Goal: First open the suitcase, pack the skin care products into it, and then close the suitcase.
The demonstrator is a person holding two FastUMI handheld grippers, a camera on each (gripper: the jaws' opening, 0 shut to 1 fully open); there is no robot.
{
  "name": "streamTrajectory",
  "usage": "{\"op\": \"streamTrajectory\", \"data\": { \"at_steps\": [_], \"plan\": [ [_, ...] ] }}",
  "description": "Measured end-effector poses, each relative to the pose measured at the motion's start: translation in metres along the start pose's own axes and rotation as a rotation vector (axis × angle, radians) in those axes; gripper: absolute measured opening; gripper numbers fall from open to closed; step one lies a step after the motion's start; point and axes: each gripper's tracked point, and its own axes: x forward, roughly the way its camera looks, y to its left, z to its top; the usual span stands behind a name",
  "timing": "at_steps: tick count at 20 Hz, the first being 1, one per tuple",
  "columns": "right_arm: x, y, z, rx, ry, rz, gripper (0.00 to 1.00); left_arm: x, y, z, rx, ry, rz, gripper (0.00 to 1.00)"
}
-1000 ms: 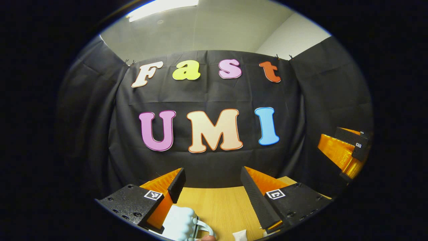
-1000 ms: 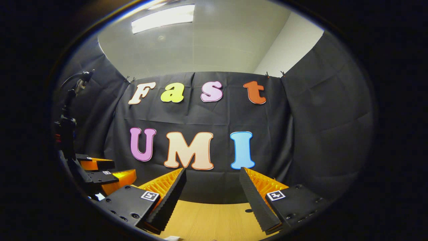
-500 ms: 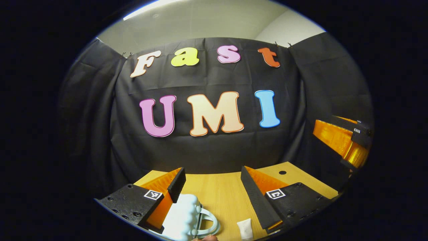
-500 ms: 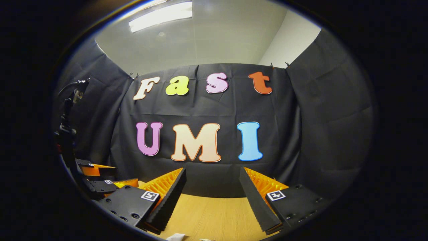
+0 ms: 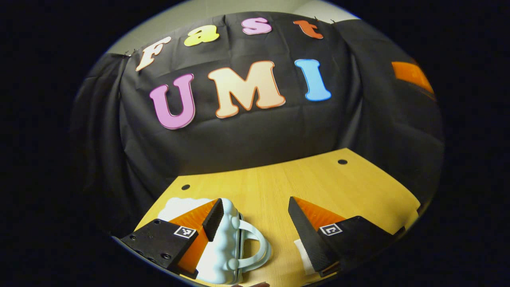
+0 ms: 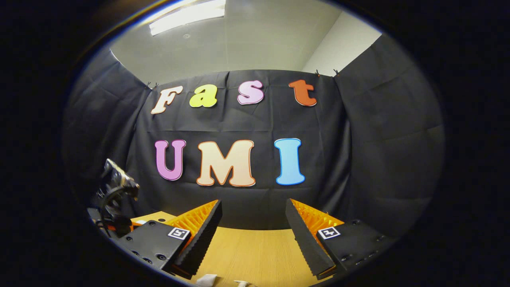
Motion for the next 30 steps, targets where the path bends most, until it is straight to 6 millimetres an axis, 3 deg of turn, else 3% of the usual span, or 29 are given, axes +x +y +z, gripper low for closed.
{"op": "streamTrajectory", "data": {
  "at_steps": [5,13,19,21,23,25,27,28,30],
  "plan": [
    [-0.009,-0.016,-0.015,-0.004,0.065,-0.043,1.00,0.014,-0.018,-0.050,-0.065,0.143,-0.051,0.96],
    [-0.028,-0.019,-0.033,-0.035,0.137,-0.059,1.00,0.040,-0.015,-0.106,-0.089,0.314,-0.017,0.96],
    [-0.036,-0.027,-0.039,-0.052,0.164,-0.080,1.00,0.050,-0.028,-0.153,-0.130,0.484,-0.044,0.96],
    [-0.037,-0.030,-0.040,-0.053,0.165,-0.087,1.00,0.055,-0.027,-0.155,-0.098,0.484,-0.045,0.89],
    [-0.039,-0.033,-0.039,-0.056,0.162,-0.093,1.00,0.052,-0.034,-0.158,-0.112,0.511,-0.073,0.89],
    [-0.038,-0.037,-0.040,-0.057,0.163,-0.095,1.00,0.053,-0.028,-0.158,-0.086,0.506,-0.056,0.83],
    [-0.039,-0.038,-0.043,-0.052,0.167,-0.092,1.00,0.053,-0.017,-0.159,-0.066,0.508,-0.028,0.66],
    [-0.038,-0.039,-0.043,-0.050,0.168,-0.090,1.00,0.054,-0.010,-0.161,-0.064,0.518,-0.007,0.50],
    [-0.037,-0.041,-0.041,-0.049,0.164,-0.088,1.00,0.054,-0.011,-0.163,-0.091,0.533,-0.020,0.28]
  ]
}}
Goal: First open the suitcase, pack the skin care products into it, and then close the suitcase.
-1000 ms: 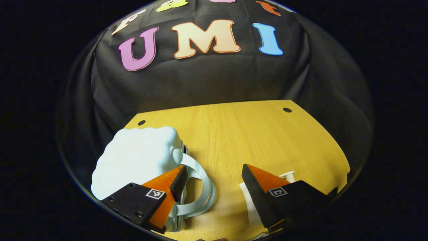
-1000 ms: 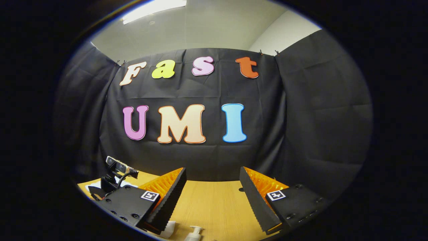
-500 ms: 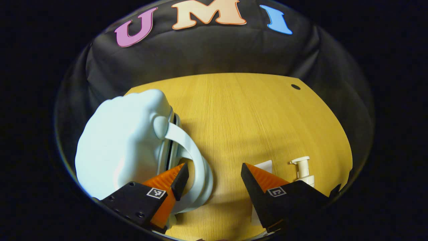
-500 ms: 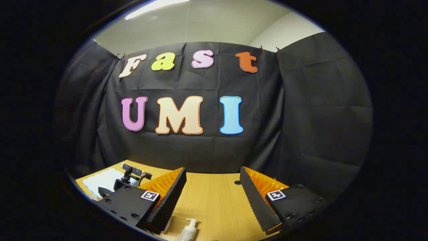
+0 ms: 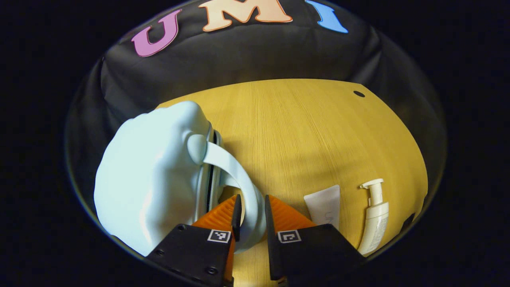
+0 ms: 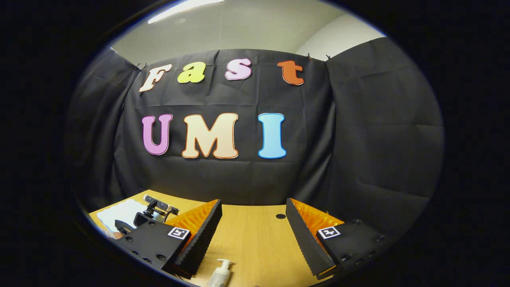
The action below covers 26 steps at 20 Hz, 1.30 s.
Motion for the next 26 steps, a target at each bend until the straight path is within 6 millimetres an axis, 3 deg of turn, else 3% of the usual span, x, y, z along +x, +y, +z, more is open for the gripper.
{"op": "streamTrajectory", "data": {
  "at_steps": [3,4,8,14,21,26],
  "plan": [
    [-0.001,-0.001,0.004,-0.004,-0.017,0.008,1.00,-0.003,0.003,0.001,0.034,0.013,-0.008,0.21],
    [0.000,0.000,0.004,-0.003,-0.020,0.016,1.00,0.001,0.000,0.000,0.050,0.016,-0.017,0.11],
    [0.001,0.003,0.001,0.001,-0.027,0.049,1.00,-0.009,-0.003,0.007,0.089,0.002,-0.027,0.02],
    [0.006,-0.003,-0.009,0.047,-0.016,0.107,1.00,-0.025,0.005,0.026,0.084,-0.044,-0.002,0.01],
    [0.007,0.012,-0.030,0.129,0.038,0.223,0.99,-0.064,0.025,0.064,0.062,-0.103,0.026,0.01],
    [0.012,0.031,-0.033,0.136,0.047,0.219,0.99,-0.091,0.048,0.096,-0.008,-0.182,-0.010,0.00]
  ]
}}
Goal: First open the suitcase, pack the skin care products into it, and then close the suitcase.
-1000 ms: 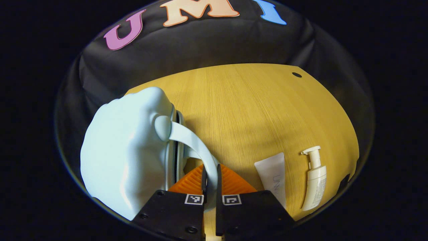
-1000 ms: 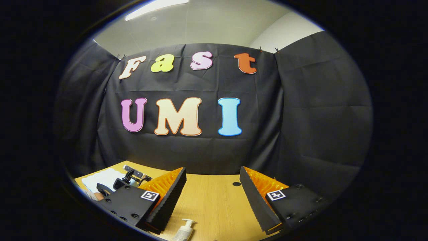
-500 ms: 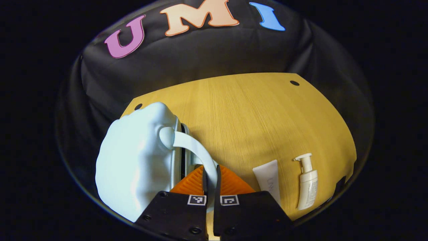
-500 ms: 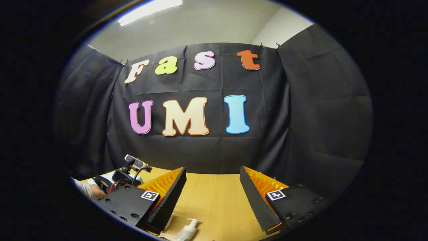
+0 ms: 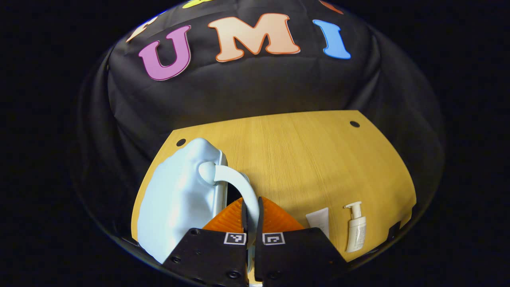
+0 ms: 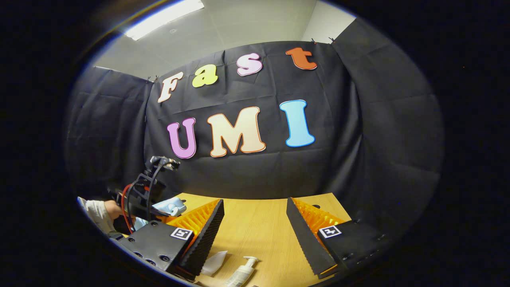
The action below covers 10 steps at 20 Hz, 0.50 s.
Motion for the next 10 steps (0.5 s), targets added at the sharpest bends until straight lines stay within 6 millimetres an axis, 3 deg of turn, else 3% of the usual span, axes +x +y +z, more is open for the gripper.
{"op": "streamTrajectory", "data": {
  "at_steps": [2,10],
  "plan": [
    [0.006,0.021,-0.002,0.023,0.005,-0.010,0.99,-0.015,0.015,0.017,-0.007,-0.049,-0.030,0.00],
    [0.042,0.148,-0.008,-0.029,-0.011,0.038,0.99,-0.061,0.108,0.061,-0.021,-0.154,-0.117,0.00]
  ]
}}
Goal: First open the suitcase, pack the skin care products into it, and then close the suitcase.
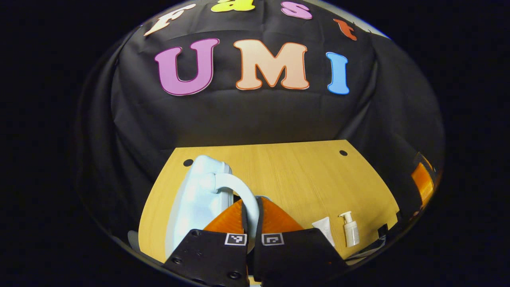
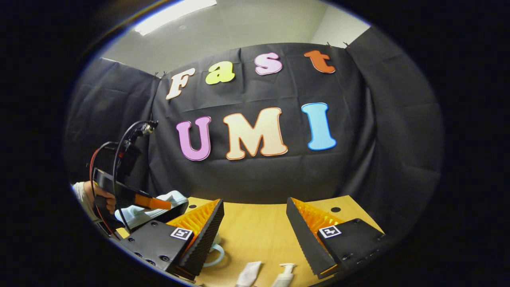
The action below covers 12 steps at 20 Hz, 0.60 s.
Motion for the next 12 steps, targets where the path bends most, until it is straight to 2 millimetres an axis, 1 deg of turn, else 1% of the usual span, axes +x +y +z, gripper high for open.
{"op": "streamTrajectory", "data": {
  "at_steps": [2,3,5,7,8,10,12],
  "plan": [
    [0.009,0.029,-0.008,-0.010,0.004,0.007,0.99,-0.011,0.032,0.006,0.028,-0.026,0.007,0.00],
    [0.014,0.042,-0.013,-0.013,0.009,0.008,0.97,-0.014,0.046,0.006,0.047,-0.031,0.009,0.00],
    [0.022,0.066,-0.025,-0.009,0.023,0.006,0.99,-0.018,0.079,0.005,0.080,-0.045,0.034,0.00],
    [0.029,0.087,-0.034,0.008,0.041,0.010,0.99,-0.022,0.111,0.005,0.106,-0.054,0.071,0.00],
    [0.031,0.096,-0.037,0.011,0.048,0.008,0.99,-0.024,0.125,0.006,0.113,-0.057,0.085,0.00],
    [0.033,0.107,-0.035,0.003,0.043,-0.004,0.97,-0.025,0.147,0.008,0.105,-0.070,0.095,0.00],
    [0.036,0.117,-0.036,-0.004,0.041,-0.009,0.99,-0.026,0.175,0.003,0.099,-0.070,0.121,0.00]
  ]
}}
